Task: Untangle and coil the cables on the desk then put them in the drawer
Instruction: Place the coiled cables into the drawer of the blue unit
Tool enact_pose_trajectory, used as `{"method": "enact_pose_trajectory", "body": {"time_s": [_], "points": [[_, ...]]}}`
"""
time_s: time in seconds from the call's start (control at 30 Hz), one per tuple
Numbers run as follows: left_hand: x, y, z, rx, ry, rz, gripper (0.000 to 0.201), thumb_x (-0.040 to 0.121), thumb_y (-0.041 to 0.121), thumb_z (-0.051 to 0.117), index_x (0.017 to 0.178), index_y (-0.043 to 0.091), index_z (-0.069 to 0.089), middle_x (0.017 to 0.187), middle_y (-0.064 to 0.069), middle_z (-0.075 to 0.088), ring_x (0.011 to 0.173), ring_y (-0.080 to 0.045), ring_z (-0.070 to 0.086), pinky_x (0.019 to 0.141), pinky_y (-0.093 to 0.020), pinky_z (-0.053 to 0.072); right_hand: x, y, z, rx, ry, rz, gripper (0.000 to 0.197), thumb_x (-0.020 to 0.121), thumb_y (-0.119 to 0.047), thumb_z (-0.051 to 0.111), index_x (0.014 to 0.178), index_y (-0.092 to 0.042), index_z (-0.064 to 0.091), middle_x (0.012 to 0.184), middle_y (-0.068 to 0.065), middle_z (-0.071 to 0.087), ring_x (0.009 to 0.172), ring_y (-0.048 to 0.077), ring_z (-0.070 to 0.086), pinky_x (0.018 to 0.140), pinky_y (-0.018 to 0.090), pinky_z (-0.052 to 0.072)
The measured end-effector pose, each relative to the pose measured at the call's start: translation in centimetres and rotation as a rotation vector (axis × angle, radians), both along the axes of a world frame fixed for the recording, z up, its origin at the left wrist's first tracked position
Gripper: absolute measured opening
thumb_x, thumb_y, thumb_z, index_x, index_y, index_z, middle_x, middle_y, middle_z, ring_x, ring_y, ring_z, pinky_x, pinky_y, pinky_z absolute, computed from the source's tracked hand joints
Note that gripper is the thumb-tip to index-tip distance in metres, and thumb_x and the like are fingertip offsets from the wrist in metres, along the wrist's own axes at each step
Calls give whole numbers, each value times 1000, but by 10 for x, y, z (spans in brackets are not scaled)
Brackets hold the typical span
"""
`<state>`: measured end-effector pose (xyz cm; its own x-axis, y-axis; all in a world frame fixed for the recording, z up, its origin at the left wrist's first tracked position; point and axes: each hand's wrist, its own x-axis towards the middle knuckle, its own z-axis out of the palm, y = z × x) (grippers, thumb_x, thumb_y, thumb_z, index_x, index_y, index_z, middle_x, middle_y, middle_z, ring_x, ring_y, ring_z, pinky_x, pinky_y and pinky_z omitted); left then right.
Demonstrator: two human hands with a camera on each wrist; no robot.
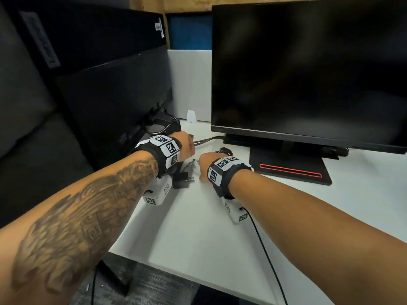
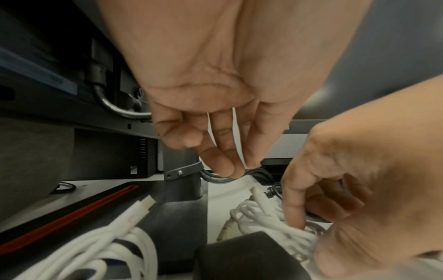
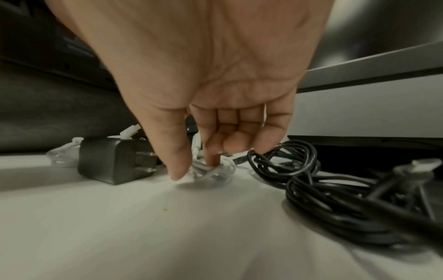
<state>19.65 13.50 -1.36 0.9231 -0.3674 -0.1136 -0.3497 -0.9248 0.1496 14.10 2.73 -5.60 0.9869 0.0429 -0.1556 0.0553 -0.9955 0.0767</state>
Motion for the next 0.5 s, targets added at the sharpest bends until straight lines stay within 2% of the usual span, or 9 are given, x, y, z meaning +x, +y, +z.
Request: {"method": "enact_pose_trajectory", "body": {"time_s": [0.1,0.2,0.27,0.33,0.4,0.5], "points": [[3,0,-4,-66,37,26,16,94,18,61,103,15,74,104,-2,70,99,-24,66,88,-32,55,6,-1,-3,46,31,-18,5,93,-16,59,95,-15,55,72,0,52,78,25,57,76,35,48],[5,1,-6,-82,37,27,13,94,16,60,96,17,73,101,-1,68,96,-22,65,87,-31,54,7,-5,0,153,49,-14,16,94,-13,58,111,-14,60,91,3,57,86,25,56,81,36,51],[6,3,-8,-77,14,32,14,95,14,58,95,18,71,105,-2,68,98,-23,65,84,-30,52,4,-10,3,211,8,-26,16,94,-12,58,110,-15,60,97,3,58,89,25,57,78,33,49],[7,3,-8,-69,12,41,21,93,7,56,102,19,71,116,-3,66,106,-25,64,86,-28,49,-1,-13,8,253,-52,-31,15,94,-12,57,108,-15,61,99,3,59,90,25,58,75,31,46],[6,3,-7,-69,15,36,32,92,1,54,117,16,69,126,-6,63,115,-28,61,96,-31,49,-8,-17,14,281,-106,-26,12,95,-13,56,105,-16,59,99,3,59,90,24,56,74,30,44],[4,1,-2,-69,8,4,44,91,-2,54,131,14,59,132,-8,61,118,-30,59,103,-36,47,-23,-25,30,334,-184,-19,6,94,-14,53,95,-20,53,99,2,60,88,23,56,70,29,43]]}}
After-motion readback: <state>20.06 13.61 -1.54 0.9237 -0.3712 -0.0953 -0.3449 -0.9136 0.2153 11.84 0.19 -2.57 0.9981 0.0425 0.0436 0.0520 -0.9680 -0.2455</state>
